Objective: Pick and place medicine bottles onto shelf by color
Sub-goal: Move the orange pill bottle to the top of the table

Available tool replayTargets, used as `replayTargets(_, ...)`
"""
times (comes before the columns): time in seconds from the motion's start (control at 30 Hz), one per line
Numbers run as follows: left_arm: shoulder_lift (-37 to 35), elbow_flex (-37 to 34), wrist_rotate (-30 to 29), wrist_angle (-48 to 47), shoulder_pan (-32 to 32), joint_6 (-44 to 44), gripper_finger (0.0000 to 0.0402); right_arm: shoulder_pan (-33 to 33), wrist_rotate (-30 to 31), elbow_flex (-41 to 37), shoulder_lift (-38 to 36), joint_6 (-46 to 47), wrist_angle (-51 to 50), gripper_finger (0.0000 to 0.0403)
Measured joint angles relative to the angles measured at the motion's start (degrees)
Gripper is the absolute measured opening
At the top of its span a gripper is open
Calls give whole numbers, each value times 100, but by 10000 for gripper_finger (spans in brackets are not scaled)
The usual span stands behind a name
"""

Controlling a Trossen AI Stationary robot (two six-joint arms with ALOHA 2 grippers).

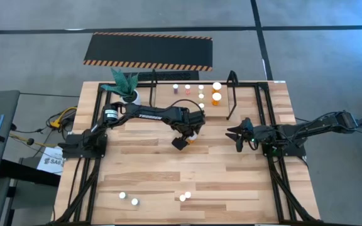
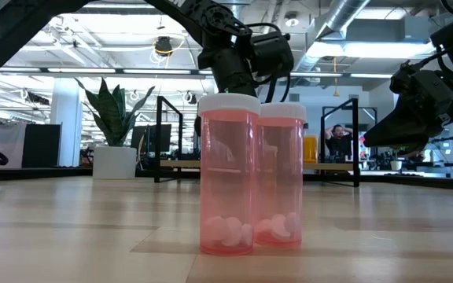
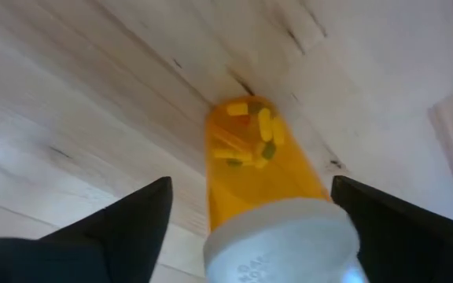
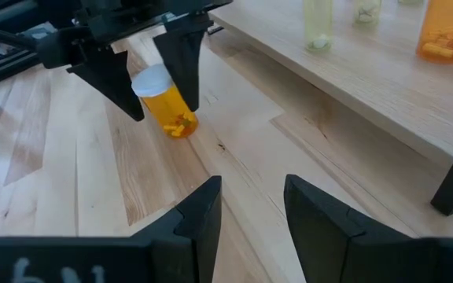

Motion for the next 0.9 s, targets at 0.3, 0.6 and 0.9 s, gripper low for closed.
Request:
replayTargets(0.3, 0, -1, 22, 13, -4, 0, 220, 0, 1, 0, 0, 2, 0, 162)
replayTargets(0.6, 0, 0, 21, 243, -6, -65, 172, 0, 0, 0, -2, 0, 0, 162)
replayTargets(0.9, 1, 0, -51, 547, 0, -225, 187, 2, 1, 0, -2, 2, 0, 162)
